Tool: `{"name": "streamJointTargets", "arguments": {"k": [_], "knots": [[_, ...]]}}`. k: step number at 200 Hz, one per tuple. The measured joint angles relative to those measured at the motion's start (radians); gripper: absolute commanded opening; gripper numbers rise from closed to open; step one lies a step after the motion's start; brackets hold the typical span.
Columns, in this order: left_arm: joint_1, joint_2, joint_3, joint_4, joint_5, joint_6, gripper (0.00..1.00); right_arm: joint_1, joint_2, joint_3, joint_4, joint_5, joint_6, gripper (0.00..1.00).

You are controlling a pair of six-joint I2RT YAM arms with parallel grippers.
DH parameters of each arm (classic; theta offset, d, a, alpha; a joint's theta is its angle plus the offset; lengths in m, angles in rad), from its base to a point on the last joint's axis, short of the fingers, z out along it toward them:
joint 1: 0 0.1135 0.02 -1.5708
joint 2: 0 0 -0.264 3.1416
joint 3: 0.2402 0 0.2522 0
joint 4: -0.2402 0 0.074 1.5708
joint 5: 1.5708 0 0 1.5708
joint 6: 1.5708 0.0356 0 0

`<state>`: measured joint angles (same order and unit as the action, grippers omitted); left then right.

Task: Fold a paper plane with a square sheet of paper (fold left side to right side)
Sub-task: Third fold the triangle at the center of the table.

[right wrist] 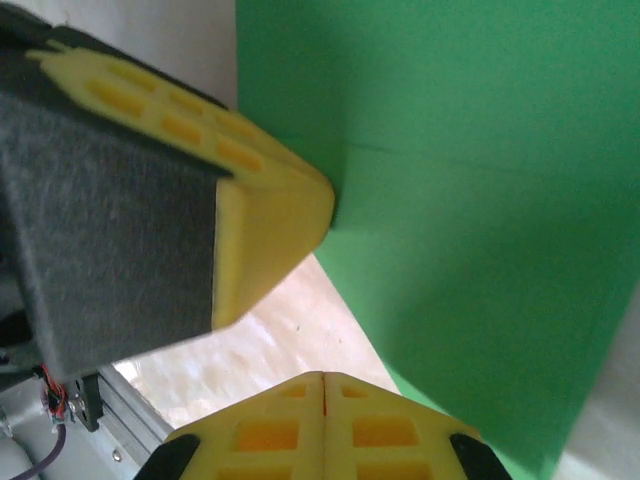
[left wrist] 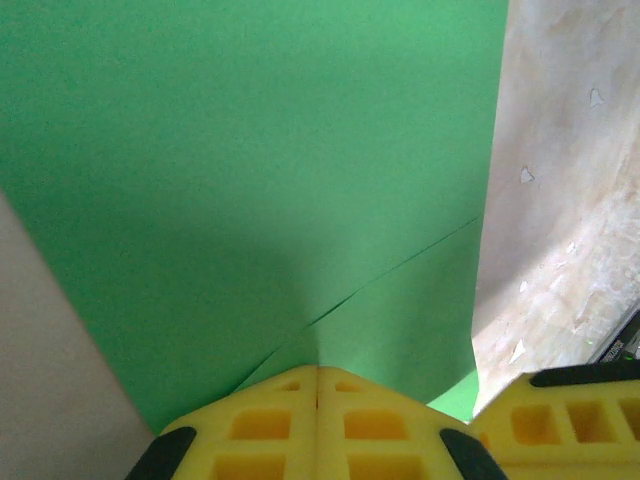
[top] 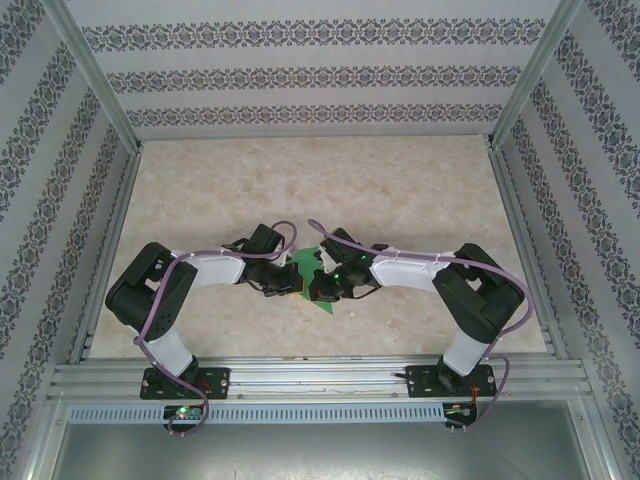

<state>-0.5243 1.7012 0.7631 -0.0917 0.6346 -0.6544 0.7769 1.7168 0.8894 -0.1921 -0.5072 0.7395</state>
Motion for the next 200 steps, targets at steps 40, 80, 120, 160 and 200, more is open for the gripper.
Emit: {"name": "streamJointTargets", "arguments": {"k": [40, 80, 120, 160, 200], "knots": [[0.000, 0.000, 0.000, 0.000, 0.000, 0.000, 0.00, 0.000, 0.050, 0.032, 0.011, -0.008, 0.000, 0.00], [0.000, 0.000, 0.000, 0.000, -0.001, 0.000, 0.00, 0.000, 0.087, 0.037, 0.010, -0.010, 0.011, 0.00], [0.000, 0.000, 0.000, -0.001, -0.003, 0.000, 0.00, 0.000, 0.086, 0.030, 0.014, -0.010, 0.021, 0.00], [0.000, 0.000, 0.000, -0.002, -0.006, 0.014, 0.00, -0.001, 0.027, -0.041, 0.017, -0.006, 0.027, 0.00], [0.000, 0.003, 0.005, -0.003, -0.003, 0.023, 0.00, -0.008, -0.054, -0.124, -0.016, -0.006, 0.040, 0.00]]}}
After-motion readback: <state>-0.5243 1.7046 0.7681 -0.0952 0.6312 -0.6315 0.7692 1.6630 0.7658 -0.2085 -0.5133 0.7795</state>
